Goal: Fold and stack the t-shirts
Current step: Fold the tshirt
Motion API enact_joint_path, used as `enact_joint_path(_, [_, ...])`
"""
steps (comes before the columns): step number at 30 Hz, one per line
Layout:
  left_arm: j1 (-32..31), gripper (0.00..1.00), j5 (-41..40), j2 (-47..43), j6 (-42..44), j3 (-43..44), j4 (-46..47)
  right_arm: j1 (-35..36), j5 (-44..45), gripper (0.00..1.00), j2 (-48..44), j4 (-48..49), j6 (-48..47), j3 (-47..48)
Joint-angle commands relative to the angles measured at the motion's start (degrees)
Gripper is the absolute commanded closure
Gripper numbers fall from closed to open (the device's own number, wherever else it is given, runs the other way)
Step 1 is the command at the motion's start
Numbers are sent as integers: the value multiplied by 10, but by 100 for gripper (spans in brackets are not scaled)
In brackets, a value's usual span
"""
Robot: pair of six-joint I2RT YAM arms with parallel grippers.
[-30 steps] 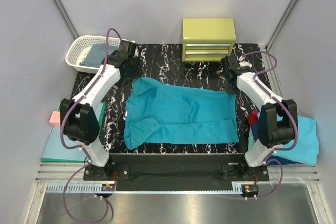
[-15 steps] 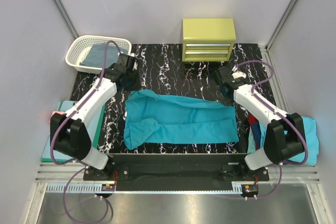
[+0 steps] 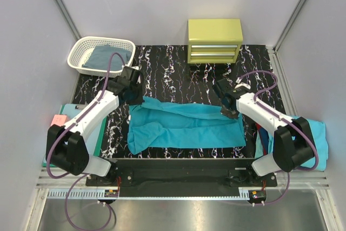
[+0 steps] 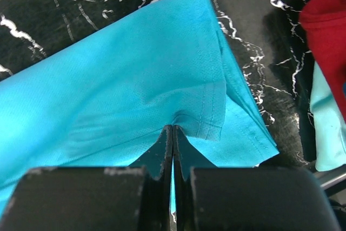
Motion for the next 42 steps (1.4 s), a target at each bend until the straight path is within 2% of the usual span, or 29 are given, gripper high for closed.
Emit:
enact_joint_path(1, [-2,100,-18,-17,10,-11,13,4,48,100,5,-23,34,-6])
enact_joint_path(9, [-2,100,-20,-10,15,-33,13,4,73,100,30,-46,58,3])
enact_joint_path(19, [-2,100,-17,1,11,-65,15,4,72,100,79,-56,87,-8])
enact_joint_path(34, [-4,100,-17,53,13,-70,7,4,53,100,111,-53,95,-22])
enact_joint_path(35, [-5,98,-19,54,11,-69,7,3,52,96,112,-50,93,-19])
enact_joint_path(37, [-7,86,-24,47,6,-69,7,3,44,83,98,-36,82,-18])
enact_joint_path(38, [-8,78,-26,40,4,-70,11,4,37,75,87,-4,53,-21])
enact_joint_path(39, [-9,63,-29,21,-1,-69,14,4,30,56,61,10,37,-18])
enact_joint_path(42, [-11,34,-34,-33,-7,-68,32,4,22,31,31,24,-19,28])
